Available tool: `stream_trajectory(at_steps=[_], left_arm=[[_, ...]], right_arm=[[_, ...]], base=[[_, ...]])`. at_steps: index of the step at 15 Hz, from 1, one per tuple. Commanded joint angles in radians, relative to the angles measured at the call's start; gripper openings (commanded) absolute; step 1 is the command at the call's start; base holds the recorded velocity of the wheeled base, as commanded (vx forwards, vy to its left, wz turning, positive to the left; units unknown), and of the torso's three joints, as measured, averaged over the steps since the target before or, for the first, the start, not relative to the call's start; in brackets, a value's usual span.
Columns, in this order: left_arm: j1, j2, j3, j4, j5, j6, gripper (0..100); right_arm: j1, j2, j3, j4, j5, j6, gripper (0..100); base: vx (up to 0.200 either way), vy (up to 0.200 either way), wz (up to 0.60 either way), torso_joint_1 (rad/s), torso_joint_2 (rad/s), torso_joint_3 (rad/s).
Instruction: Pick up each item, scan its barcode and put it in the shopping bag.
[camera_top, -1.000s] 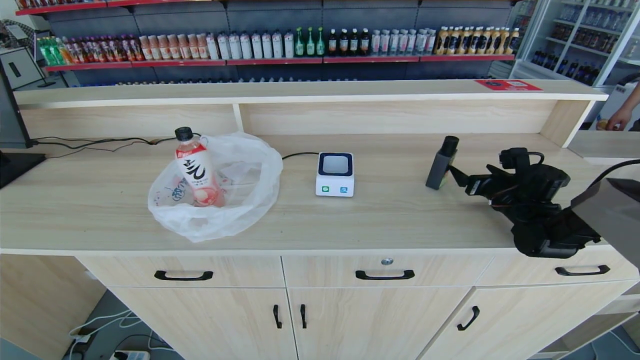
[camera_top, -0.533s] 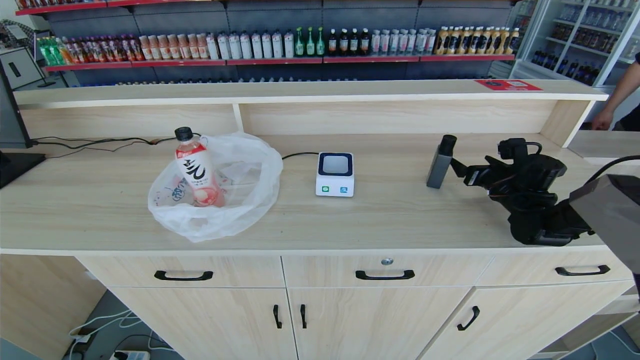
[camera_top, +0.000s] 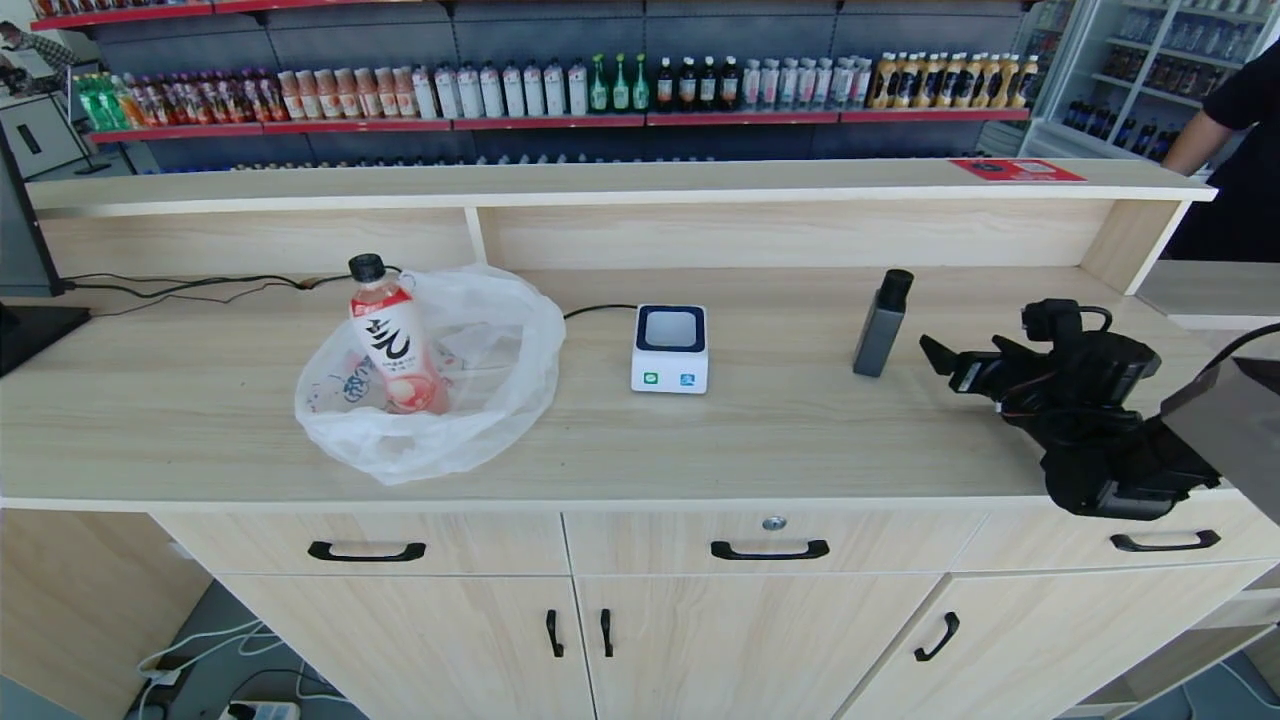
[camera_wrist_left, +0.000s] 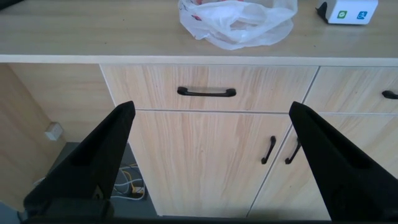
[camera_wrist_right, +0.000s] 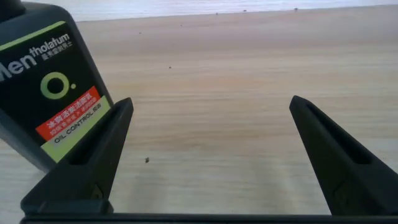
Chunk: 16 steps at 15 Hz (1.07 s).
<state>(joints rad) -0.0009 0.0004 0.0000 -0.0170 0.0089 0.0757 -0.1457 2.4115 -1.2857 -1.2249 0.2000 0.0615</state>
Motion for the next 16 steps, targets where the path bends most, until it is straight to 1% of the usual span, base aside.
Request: stream_trajectory(at_steps=[1,4,6,9,12,13,16], left_arm=[[-0.001,0.0,0.0,0.0,-0.001,0.004,100],[0.001,0.0,0.0,0.0,-0.001,0.002,100],[0.001,0.0,0.0,0.002,0.0,0.002,100],[0.001,0.0,0.0,0.003,0.0,-0.001,100],[0.001,0.0,0.0,0.003,0.0,-0.001,100],[0.001,0.0,0.0,0.003,0.0,-0.002,100],[0.001,0.0,0.0,0.003,0.0,-0.001,100]], right_arm=[[0.023,-0.19,0.201,-0.01,0.002,0.047,100],[0.121,-0.334,0.306,0.002,-0.031,0.092,100],[0.155,-0.338,0.318,-0.005,-0.057,0.092,100],[0.226,-0.319,0.299,0.004,-0.076,0.089,100],[0.253,-0.265,0.283,-0.002,-0.119,0.097,100],[0.27,-0.249,0.272,-0.002,-0.123,0.107,100],[0.273,-0.196,0.213,-0.004,-0.128,0.109,100]], base=[[0.0,0.0,0.0,0.0,0.0,0.0],[0.0,0.0,0.0,0.0,0.0,0.0],[0.0,0.0,0.0,0.0,0.0,0.0],[0.0,0.0,0.0,0.0,0.0,0.0],[0.0,0.0,0.0,0.0,0.0,0.0],[0.0,0.0,0.0,0.0,0.0,0.0],[0.0,0.0,0.0,0.0,0.0,0.0]])
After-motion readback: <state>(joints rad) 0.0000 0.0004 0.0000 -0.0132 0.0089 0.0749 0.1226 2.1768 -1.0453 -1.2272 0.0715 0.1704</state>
